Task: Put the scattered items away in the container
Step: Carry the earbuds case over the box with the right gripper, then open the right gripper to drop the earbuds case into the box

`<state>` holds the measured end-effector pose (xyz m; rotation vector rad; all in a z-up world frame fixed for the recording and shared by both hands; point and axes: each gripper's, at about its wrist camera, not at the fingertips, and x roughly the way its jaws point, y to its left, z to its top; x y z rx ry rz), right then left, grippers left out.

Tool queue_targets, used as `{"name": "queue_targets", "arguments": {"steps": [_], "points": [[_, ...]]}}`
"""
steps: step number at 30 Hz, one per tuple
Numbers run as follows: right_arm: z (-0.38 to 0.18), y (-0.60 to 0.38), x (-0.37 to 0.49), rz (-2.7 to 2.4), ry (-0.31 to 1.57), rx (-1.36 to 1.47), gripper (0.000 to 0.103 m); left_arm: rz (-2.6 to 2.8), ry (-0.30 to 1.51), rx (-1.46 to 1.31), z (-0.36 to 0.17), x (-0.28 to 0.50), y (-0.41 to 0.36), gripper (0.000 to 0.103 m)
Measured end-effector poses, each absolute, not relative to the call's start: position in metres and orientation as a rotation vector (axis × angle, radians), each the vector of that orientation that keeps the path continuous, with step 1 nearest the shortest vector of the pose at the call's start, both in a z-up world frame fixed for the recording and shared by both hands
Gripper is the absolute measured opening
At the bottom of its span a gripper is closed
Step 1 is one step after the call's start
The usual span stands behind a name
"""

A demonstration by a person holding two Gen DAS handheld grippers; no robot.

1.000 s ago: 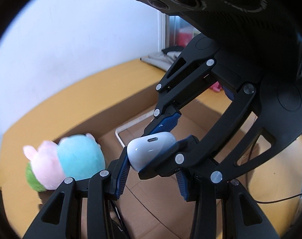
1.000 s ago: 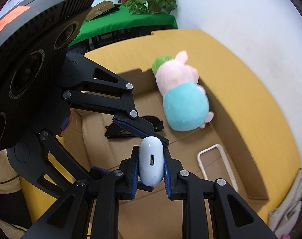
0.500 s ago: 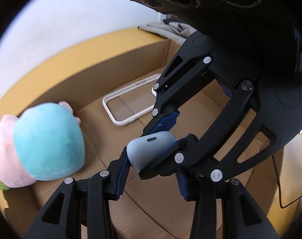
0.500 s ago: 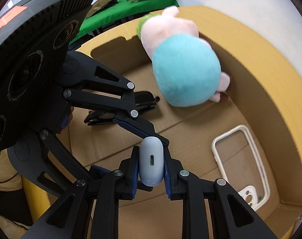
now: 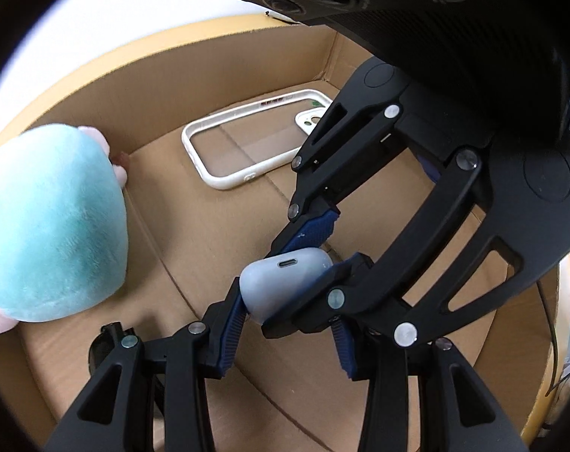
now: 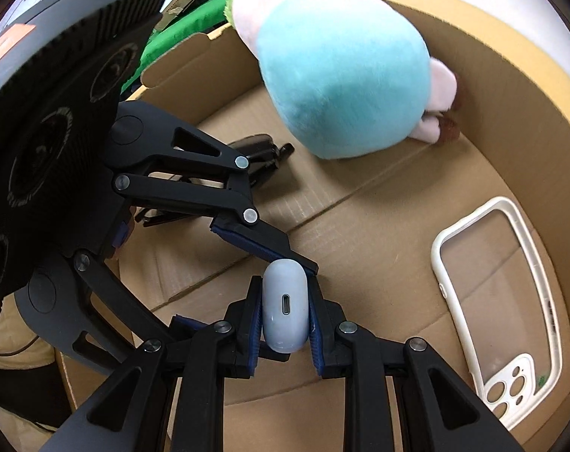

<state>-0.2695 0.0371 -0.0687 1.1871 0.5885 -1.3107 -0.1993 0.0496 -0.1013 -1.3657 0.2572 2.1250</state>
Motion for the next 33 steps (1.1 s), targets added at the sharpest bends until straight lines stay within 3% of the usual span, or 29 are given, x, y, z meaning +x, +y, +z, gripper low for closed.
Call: {"name": "queue_targets", "arguments": {"steps": [18, 25, 33], "points": [[-0.068, 0.038, -0.267, -1.357, 0.614, 1.144, 0.023, 2.15, 0.287, -1.361, -0.105, -0.167, 0.048, 0.042], [-0.065, 0.038, -0.268, -1.405, 0.64, 1.13, 0.048, 2.146, 0.279, -1.364, -0.106, -0.152, 0.047, 0.048], [-0.05, 0.045, -0.271, -1.456, 0.625, 1.11, 0.053, 2.169, 0.27, -1.35, -0.102, -0.13, 0.042, 0.05]]}}
